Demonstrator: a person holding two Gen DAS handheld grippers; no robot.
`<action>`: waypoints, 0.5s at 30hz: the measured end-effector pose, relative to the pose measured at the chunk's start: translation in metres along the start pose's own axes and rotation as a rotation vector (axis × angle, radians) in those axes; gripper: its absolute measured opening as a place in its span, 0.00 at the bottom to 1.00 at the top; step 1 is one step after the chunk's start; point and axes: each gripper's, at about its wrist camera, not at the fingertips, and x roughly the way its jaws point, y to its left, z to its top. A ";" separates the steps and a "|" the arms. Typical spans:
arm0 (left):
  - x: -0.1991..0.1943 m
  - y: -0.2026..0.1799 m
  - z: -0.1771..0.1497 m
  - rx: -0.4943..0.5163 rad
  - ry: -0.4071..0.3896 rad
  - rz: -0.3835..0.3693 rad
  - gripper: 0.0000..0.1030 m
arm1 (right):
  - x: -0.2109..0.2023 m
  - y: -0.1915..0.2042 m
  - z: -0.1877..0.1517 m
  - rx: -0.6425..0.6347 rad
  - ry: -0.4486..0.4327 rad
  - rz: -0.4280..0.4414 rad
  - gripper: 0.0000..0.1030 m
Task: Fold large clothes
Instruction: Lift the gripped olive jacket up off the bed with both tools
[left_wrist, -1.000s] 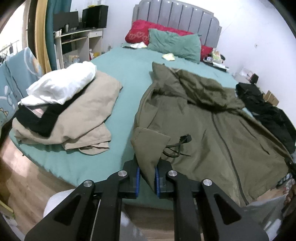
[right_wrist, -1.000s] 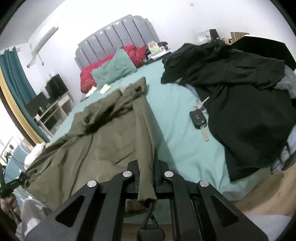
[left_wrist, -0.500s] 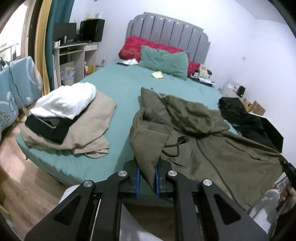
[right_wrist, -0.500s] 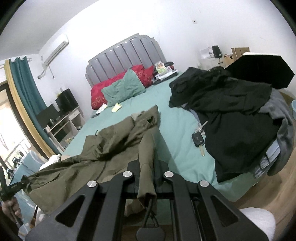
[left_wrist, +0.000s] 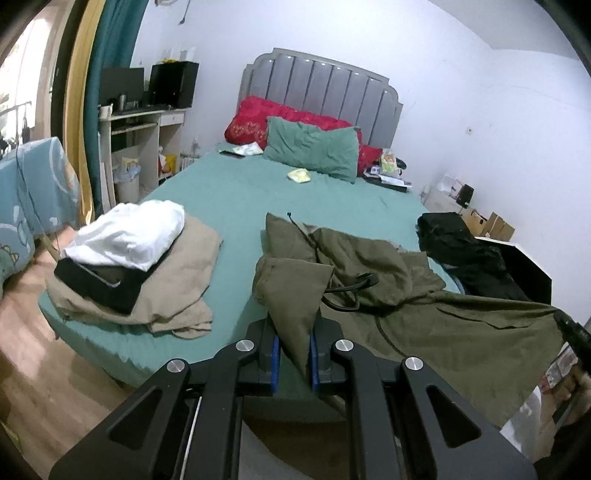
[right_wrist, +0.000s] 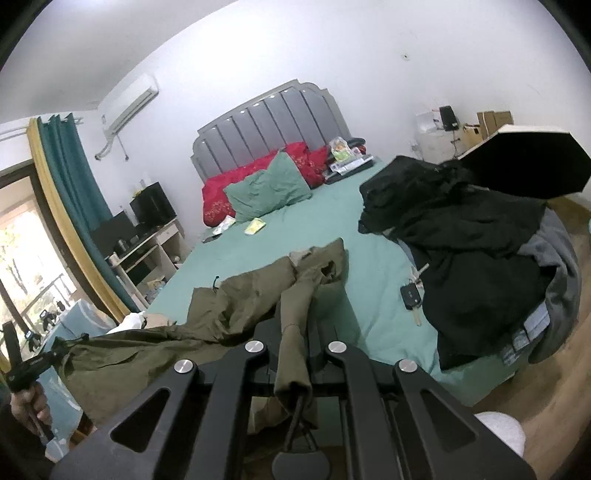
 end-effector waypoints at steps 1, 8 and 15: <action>0.000 0.000 0.002 0.002 -0.005 0.002 0.13 | -0.001 0.001 0.002 -0.004 -0.004 0.002 0.05; 0.008 0.014 0.022 -0.024 -0.066 0.029 0.13 | 0.007 -0.010 0.022 0.001 -0.036 -0.007 0.05; 0.041 0.008 0.050 -0.009 -0.111 0.022 0.13 | 0.047 -0.031 0.048 0.055 -0.071 -0.001 0.05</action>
